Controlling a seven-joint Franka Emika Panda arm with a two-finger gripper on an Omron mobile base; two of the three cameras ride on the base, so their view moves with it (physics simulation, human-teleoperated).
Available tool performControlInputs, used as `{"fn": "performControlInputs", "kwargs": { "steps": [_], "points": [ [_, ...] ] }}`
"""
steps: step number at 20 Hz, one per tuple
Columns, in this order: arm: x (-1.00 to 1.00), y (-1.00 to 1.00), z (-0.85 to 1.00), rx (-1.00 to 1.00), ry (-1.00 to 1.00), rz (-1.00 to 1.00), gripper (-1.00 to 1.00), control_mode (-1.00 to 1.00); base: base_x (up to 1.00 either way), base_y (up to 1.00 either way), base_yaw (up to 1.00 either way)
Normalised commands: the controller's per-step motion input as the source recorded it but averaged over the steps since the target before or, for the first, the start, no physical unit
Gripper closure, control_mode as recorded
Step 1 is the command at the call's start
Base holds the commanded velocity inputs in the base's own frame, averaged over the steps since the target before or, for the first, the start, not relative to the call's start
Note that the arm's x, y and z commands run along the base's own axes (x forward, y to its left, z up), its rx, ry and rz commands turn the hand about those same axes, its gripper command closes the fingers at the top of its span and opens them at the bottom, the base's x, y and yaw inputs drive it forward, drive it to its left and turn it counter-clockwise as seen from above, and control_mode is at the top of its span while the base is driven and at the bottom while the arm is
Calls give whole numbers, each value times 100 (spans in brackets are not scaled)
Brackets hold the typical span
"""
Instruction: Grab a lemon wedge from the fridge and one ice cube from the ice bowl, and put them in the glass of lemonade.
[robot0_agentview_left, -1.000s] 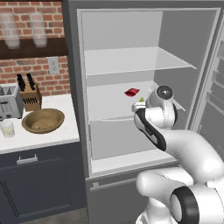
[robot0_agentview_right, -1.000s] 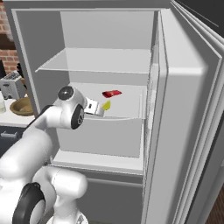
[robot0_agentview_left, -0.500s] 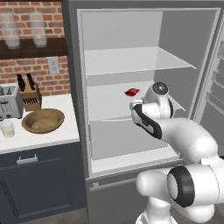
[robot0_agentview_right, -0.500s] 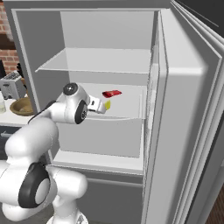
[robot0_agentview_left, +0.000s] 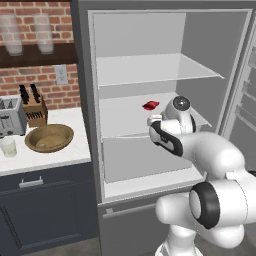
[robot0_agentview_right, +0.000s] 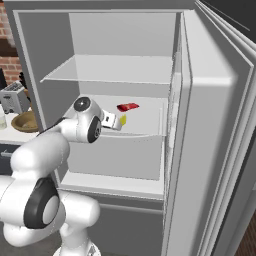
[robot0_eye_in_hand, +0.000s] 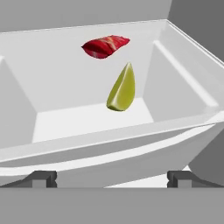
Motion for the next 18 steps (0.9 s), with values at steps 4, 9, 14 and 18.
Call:
{"fn": "performControlInputs", "kwargs": {
  "steps": [4, 9, 14, 18],
  "points": [
    [6, 0, 0, 0, 0, 0, -100, -100, 0, 0, 0],
    [8, 0, 0, 0, 0, 0, -100, -100, 0, 0, 0],
    [4, -5, 0, 0, 0, 0, -100, -100, 0, 0, 0],
    [0, -10, 6, 0, 0, -1, -100, -100, 0, 0, 0]
  ]
}}
